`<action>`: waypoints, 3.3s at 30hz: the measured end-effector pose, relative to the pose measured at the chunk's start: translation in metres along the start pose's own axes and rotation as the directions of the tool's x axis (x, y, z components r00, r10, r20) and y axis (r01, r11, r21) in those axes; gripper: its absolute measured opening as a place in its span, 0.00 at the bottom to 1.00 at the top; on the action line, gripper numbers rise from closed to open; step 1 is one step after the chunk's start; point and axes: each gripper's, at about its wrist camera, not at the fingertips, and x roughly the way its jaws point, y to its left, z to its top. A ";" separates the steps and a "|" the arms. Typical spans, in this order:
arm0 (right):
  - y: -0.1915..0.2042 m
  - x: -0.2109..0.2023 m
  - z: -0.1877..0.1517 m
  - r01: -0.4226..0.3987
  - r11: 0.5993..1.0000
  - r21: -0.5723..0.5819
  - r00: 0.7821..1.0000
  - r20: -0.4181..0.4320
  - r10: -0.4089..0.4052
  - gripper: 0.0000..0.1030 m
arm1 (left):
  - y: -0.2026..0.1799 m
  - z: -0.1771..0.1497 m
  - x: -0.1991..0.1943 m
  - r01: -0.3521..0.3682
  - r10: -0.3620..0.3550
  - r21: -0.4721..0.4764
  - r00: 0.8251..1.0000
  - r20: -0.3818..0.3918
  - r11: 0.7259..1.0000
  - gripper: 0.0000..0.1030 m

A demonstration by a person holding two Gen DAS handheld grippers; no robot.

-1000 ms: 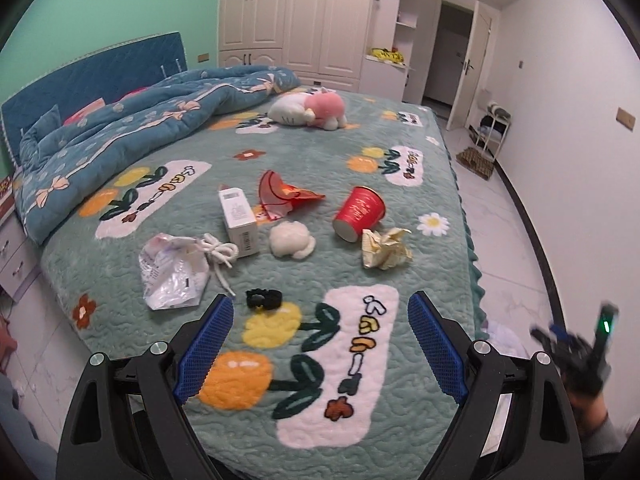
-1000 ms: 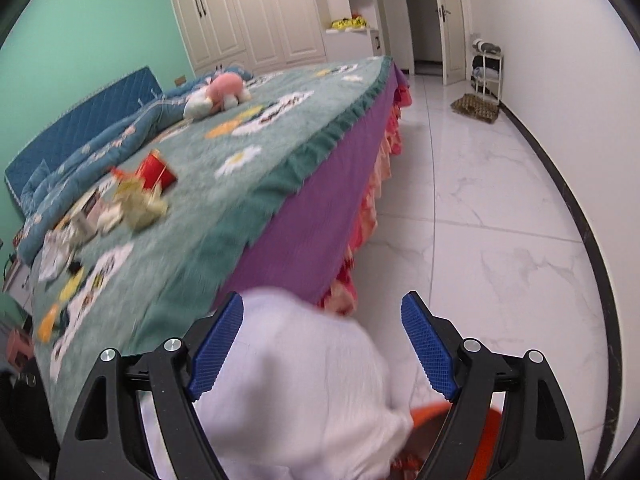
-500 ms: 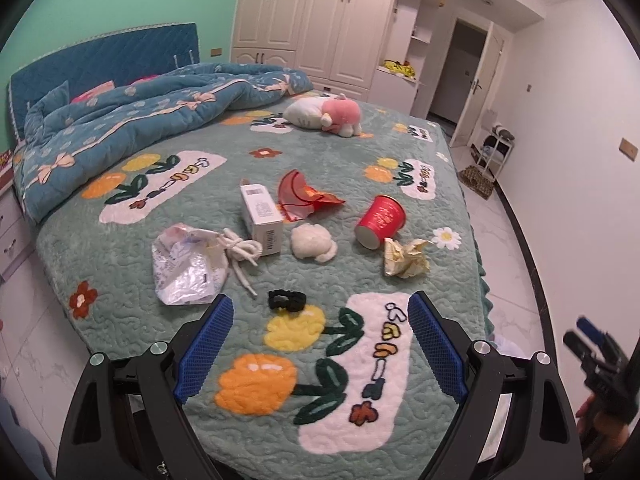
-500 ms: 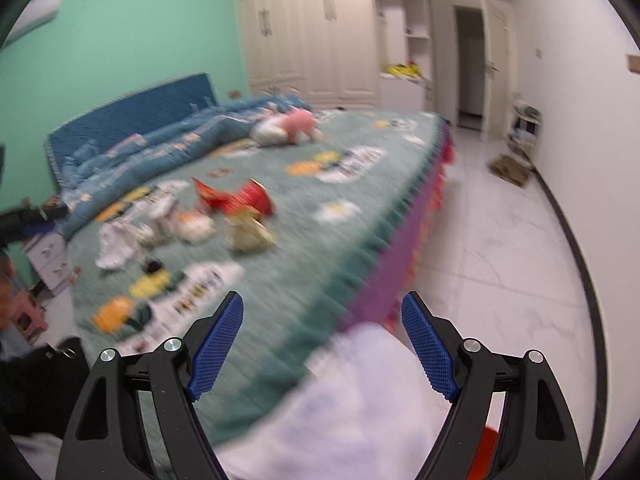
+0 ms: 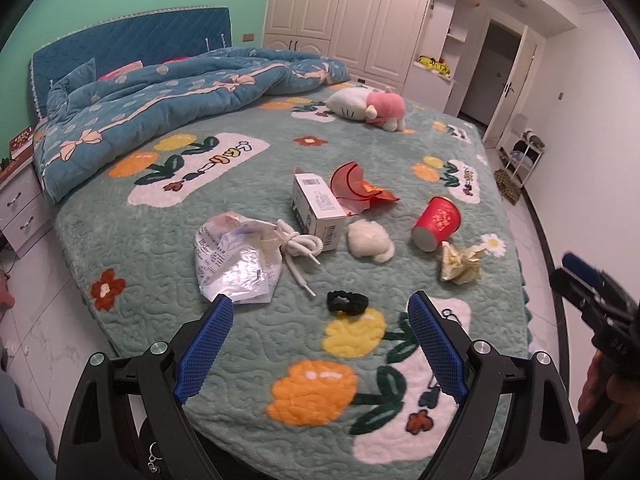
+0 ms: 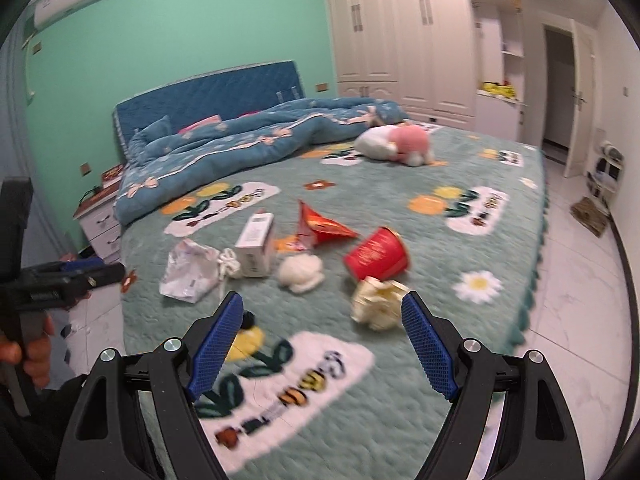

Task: Collect trash
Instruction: 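Close the left tool on the black scrunchie while the right tool approaches the crumpled paper, then grasp the crumpled yellow paper with the right tool and lift it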

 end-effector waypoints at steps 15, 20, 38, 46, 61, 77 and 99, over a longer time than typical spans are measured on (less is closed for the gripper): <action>0.034 0.055 0.018 -0.114 0.990 -0.083 0.992 -0.060 0.109 0.78 | -0.015 -0.002 0.041 0.032 -0.032 0.003 0.993 -0.112 0.999 0.86; 0.025 0.065 0.015 -0.071 0.993 -0.093 0.995 -0.076 0.064 0.78 | -0.027 -0.004 0.062 0.054 -0.051 0.013 0.986 -0.157 0.998 0.86; -0.006 0.095 0.006 -0.069 0.997 -0.037 0.988 -0.141 0.063 0.78 | -0.037 -0.007 0.145 0.026 -0.021 0.014 0.959 -0.284 1.000 0.86; -0.012 0.108 0.005 -0.088 0.996 -0.011 0.985 -0.149 0.085 0.78 | -0.031 -0.008 0.171 0.037 -0.042 -0.021 0.944 -0.329 0.999 0.70; -0.028 0.109 0.002 -0.064 0.998 0.019 0.986 -0.150 0.066 0.78 | -0.047 -0.017 0.186 -0.046 0.089 0.139 0.943 -0.320 0.989 0.42; -0.043 0.096 -0.001 -0.025 0.999 0.038 0.990 -0.137 0.030 0.78 | -0.057 -0.013 0.167 -0.004 0.057 0.164 0.946 -0.319 0.986 0.18; -0.106 0.181 -0.029 0.028 0.995 0.093 0.945 -0.328 0.004 0.44 | -0.100 -0.001 0.188 0.102 -0.021 0.223 0.940 -0.340 0.969 0.18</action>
